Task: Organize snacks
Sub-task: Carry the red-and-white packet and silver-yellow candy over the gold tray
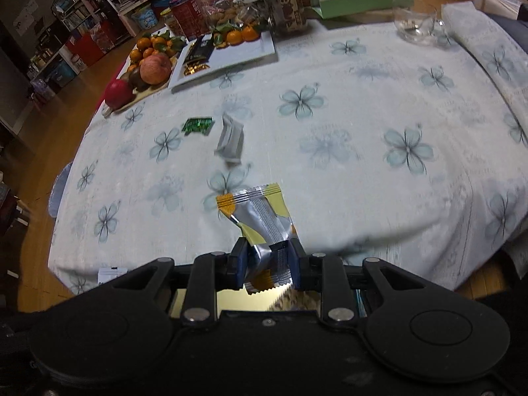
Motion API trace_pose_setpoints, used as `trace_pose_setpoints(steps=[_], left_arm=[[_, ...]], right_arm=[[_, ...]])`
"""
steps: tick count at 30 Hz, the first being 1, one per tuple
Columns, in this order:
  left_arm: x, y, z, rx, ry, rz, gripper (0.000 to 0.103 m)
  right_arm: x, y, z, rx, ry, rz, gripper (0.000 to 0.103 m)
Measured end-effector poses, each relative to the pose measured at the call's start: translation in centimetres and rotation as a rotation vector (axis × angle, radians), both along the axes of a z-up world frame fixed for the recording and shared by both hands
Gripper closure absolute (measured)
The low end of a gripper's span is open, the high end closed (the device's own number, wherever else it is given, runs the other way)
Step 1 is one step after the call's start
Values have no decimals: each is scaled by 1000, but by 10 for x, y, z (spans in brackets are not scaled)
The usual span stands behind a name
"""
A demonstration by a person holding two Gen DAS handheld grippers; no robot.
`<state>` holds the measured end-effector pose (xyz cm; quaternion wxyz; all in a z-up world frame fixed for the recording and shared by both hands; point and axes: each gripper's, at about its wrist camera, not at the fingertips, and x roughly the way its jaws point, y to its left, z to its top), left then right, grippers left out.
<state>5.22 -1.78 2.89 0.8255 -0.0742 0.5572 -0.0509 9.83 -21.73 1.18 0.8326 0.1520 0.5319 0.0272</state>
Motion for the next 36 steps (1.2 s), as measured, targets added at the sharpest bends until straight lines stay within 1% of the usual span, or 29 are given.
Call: trace_pose_setpoints(steps=[4,9,12,15,19,22,27,31,36], left_arm=[[-28,-13,-5,-31,47,-10,61],[-53,-27,-12,5,48,-13,61],[-63,-28,-20,9,63,7,61],[-68,-28,-23,8,67,14,61],[-64,-31,-17,44,33,33,61],[-55,-33,-11,61,10,44,61],[-36,-43,-13,102,12,42,60],[-26,-49,-16,102,8,38,61],[-25,-50,-19,82,43,52,61]], right_arm=[[-40,-2,-12,-10,27,-30,77],[-81,-8,-21,-16,39,-73,76],[-99,-4,-22,-42,17,-65,76],[-112,0,-17,-64,-31,-45,76],[-117,1,-11,-40,-66,-30,76],[-115,-3,-11,-18,-58,-42,76],[-113,-5,-12,7,-50,-43,76],[-112,-6,-14,18,-39,-45,76],[-110,-7,-17,26,-17,-48,76]])
